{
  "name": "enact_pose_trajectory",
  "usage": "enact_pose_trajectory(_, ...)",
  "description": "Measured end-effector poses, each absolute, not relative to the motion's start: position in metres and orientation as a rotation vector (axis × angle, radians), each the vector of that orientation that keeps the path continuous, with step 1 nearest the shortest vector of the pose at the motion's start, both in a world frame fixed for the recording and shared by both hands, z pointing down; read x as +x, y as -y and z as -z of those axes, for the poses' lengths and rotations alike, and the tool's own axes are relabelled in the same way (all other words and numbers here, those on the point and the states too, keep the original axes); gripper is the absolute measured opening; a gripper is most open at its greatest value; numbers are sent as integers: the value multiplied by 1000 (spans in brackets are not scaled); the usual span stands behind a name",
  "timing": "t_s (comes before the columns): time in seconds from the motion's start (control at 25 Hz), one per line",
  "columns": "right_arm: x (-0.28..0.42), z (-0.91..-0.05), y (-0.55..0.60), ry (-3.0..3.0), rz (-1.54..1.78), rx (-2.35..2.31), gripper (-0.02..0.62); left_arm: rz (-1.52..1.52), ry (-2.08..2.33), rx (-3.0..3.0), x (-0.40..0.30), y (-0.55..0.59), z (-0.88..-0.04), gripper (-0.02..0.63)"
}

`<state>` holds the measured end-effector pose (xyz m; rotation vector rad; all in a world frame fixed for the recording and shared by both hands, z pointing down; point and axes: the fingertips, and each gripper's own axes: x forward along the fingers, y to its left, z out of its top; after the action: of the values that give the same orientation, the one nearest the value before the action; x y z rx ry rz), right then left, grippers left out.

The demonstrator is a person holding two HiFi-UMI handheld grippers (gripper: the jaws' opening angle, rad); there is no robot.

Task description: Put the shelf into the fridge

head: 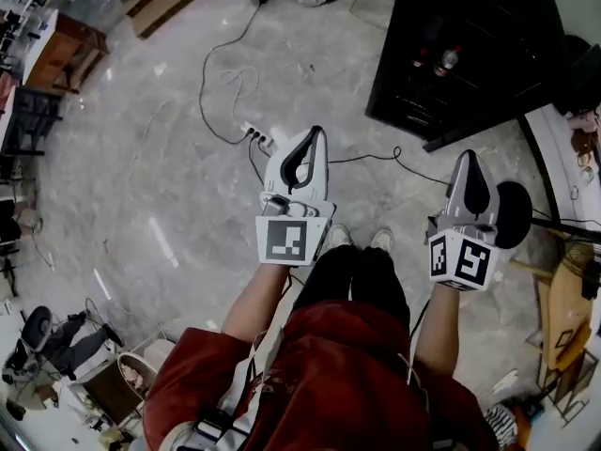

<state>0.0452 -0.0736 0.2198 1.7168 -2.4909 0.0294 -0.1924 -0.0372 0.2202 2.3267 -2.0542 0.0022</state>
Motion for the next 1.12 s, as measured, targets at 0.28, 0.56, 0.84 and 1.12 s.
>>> enact_pose_trajectory(0.28,69,-268,105,2451,-133,1782,-5,-63,1997,2339,-167,73,-261,5)
enact_pose_trajectory(0.56,99,-318,147,2431,-243,1803,-5,-107,1975,2335,-134,114,-302,5)
enact_pose_trajectory(0.84,126,-365,183,2422,-265,1779,-5,-55,1976,2365,-95,162,-341,5)
enact_pose_trajectory(1.12,143,-411,217,2435,-290,1784,-5,-125,1968,2396,-73,199,-404,5)
